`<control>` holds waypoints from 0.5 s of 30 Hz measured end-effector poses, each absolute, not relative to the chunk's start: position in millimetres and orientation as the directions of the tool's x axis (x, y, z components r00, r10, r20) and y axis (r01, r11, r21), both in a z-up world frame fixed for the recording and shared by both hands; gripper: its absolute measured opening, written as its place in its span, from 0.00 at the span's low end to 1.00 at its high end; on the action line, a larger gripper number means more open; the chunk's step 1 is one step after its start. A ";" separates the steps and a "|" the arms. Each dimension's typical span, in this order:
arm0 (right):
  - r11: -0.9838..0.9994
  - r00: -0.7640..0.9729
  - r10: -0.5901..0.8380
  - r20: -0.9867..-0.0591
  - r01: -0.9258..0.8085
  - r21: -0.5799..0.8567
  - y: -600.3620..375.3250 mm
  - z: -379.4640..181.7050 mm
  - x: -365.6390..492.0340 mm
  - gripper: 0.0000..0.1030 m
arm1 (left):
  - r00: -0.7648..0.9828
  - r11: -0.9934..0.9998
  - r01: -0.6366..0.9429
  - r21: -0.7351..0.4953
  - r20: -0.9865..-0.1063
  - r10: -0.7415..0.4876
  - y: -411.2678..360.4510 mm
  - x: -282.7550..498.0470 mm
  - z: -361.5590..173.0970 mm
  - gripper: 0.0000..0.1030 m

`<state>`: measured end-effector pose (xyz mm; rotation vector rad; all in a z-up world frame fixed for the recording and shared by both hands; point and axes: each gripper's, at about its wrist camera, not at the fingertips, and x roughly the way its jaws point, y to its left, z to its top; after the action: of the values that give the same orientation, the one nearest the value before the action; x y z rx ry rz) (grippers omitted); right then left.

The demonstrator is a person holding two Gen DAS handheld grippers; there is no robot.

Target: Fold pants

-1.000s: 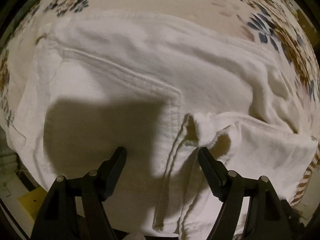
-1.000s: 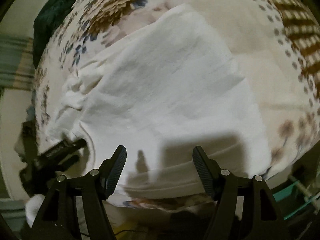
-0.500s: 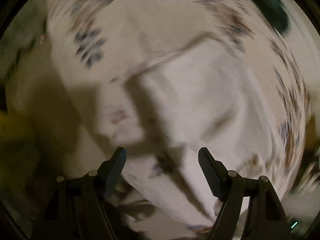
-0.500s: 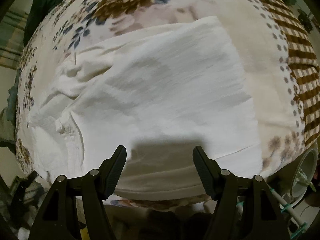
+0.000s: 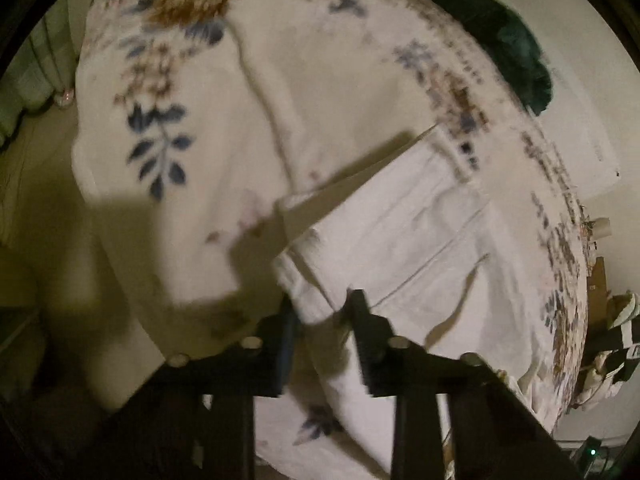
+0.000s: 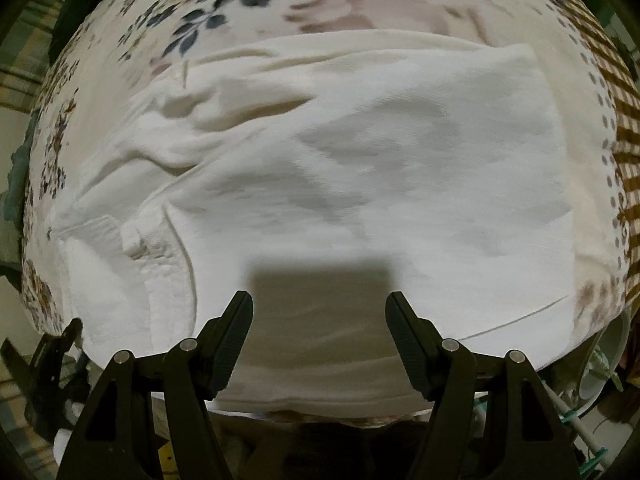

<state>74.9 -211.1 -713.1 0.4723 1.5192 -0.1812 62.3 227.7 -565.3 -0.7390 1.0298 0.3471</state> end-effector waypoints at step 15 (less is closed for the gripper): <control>0.901 0.041 0.186 -0.982 0.391 0.187 -209.4 -718.7 65.4 0.69 | 0.459 0.685 -0.580 -0.440 -0.872 -0.172 258.8 104.3 -591.5 0.14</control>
<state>65.4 -209.4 -718.7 0.4683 1.5393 -0.1658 104.3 258.8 -591.5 -0.8112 1.0915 0.2884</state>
